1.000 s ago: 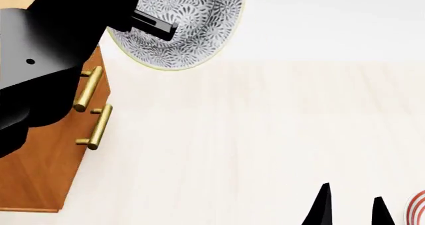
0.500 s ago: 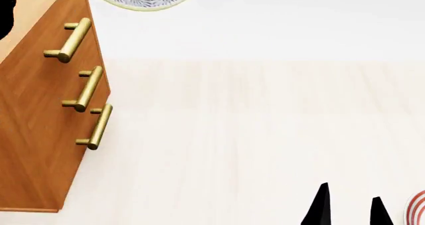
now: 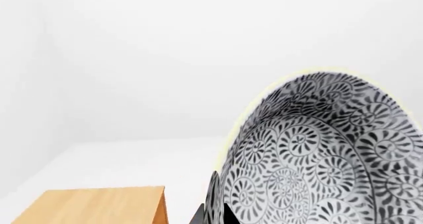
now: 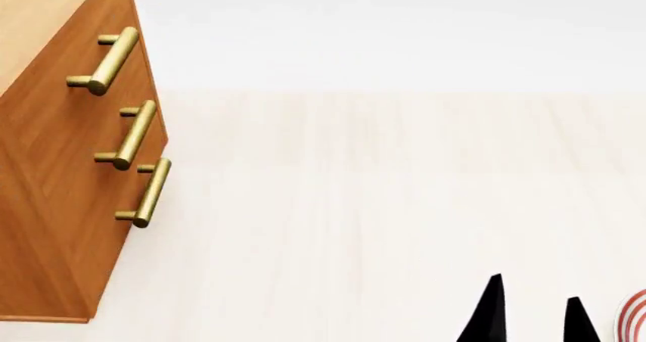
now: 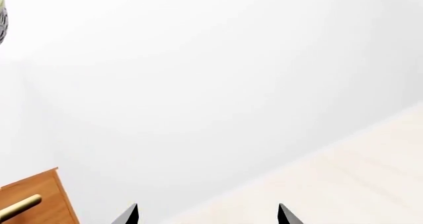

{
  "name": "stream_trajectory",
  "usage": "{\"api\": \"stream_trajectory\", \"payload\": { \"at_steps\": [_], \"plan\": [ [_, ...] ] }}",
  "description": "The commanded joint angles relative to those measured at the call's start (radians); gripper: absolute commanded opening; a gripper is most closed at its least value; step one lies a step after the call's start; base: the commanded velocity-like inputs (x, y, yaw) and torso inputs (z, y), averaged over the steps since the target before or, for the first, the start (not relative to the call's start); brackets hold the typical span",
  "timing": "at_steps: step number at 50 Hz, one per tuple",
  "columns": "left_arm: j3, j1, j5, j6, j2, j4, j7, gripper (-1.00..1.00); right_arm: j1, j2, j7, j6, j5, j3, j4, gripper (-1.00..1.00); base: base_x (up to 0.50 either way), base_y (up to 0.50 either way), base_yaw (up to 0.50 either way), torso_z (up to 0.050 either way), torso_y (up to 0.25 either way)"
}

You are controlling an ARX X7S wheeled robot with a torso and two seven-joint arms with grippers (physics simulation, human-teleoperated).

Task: Put the bowl on top of the cabinet.

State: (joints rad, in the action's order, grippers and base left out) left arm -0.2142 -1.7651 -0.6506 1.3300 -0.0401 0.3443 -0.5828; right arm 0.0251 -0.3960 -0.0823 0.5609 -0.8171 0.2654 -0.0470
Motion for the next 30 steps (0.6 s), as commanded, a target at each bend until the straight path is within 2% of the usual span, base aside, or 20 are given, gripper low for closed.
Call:
{"api": "stream_trajectory", "payload": {
  "at_steps": [1,11,14,20,30],
  "plan": [
    [-0.006,-0.064,0.041,-0.181,-0.008,0.234,0.075,-1.0,0.039,0.013,-0.007,-0.023,0.011,0.008,-0.048,1.0,0.0,0.0,0.0,0.0,0.0],
    [-0.018,-0.134,0.094,-0.385,-0.019,0.523,0.156,-1.0,0.098,0.027,-0.01,-0.062,0.01,0.018,-0.12,1.0,0.0,0.0,0.0,0.0,0.0],
    [-0.027,-0.134,0.127,-0.45,-0.023,0.567,0.123,-1.0,0.106,0.029,-0.01,-0.067,0.01,0.02,-0.131,1.0,0.0,0.0,0.0,0.0,0.0],
    [0.0,-0.251,0.16,-0.672,-0.004,0.961,0.204,-1.0,0.145,0.042,-0.014,-0.083,0.014,0.022,-0.184,1.0,0.0,0.0,0.0,0.0,0.002],
    [0.181,-0.193,0.241,-0.727,-0.022,0.963,0.055,-1.0,0.176,0.05,-0.014,-0.098,0.012,0.022,-0.227,1.0,0.0,0.0,0.0,0.0,0.0]
  ]
}}
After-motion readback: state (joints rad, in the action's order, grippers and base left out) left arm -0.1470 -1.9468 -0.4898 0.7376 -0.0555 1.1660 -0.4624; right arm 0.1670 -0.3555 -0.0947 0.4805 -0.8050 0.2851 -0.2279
